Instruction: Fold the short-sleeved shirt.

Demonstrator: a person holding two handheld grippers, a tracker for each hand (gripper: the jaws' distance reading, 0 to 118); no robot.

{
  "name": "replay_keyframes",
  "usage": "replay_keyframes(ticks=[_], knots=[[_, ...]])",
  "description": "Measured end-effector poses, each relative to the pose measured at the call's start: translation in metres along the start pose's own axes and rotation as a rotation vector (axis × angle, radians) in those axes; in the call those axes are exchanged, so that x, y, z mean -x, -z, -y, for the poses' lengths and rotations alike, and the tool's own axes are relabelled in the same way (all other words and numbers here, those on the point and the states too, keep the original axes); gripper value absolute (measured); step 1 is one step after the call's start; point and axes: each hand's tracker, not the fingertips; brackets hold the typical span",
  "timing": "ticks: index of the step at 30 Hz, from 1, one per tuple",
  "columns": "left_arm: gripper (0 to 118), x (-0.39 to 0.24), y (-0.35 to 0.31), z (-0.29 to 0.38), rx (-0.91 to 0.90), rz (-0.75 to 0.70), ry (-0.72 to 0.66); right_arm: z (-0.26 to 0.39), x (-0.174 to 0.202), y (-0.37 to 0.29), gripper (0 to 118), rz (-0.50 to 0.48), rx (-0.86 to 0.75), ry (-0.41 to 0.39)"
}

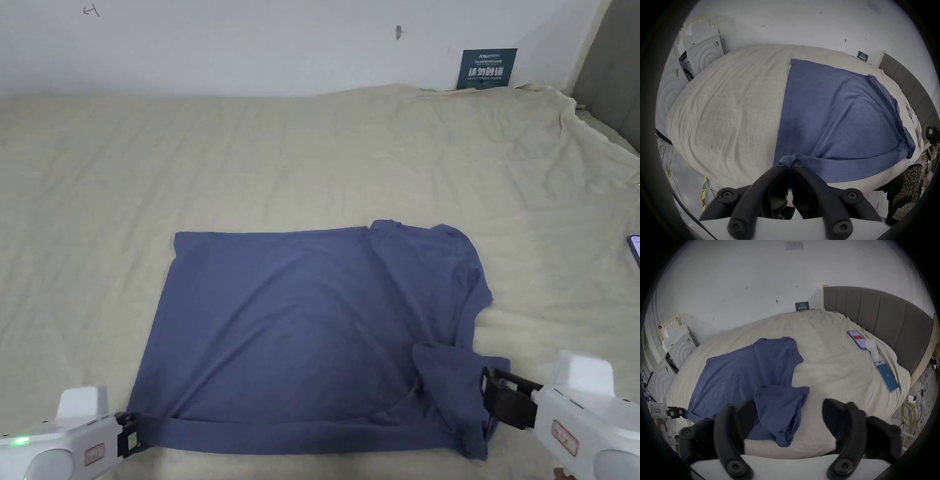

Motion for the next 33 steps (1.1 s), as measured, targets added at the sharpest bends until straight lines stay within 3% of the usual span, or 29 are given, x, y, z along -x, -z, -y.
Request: replay_keyframes(ticks=[9, 11, 12, 13, 14, 26, 33], knots=[[1, 0.002, -0.002, 0.0, -0.011, 0.013, -0.014, 0.03, 0.01, 0.04, 91, -0.027, 0.174, 0.002], [1, 0.002, -0.002, 0.001, -0.009, 0.014, -0.016, 0.034, 0.013, 0.042, 70, -0.049, 0.189, 0.014], [1, 0.003, -0.002, 0.002, -0.01, 0.013, -0.018, 0.036, 0.014, 0.043, 49, -0.059, 0.191, 0.021], [1, 0.003, -0.002, 0.002, -0.01, 0.014, -0.02, 0.037, 0.014, 0.043, 17, -0.067, 0.195, 0.027], [1, 0.004, -0.002, 0.002, -0.008, 0.016, -0.023, 0.039, 0.014, 0.042, 6, -0.077, 0.193, 0.031], [1, 0.011, -0.008, 0.0, -0.066, 0.049, -0.1, 0.033, -0.001, 0.018, 5, -0.113, 0.131, 0.036], [1, 0.011, -0.026, -0.04, -0.156, 0.067, -0.112, -0.02, 0.014, 0.001, 5, -0.143, -0.003, -0.026]])
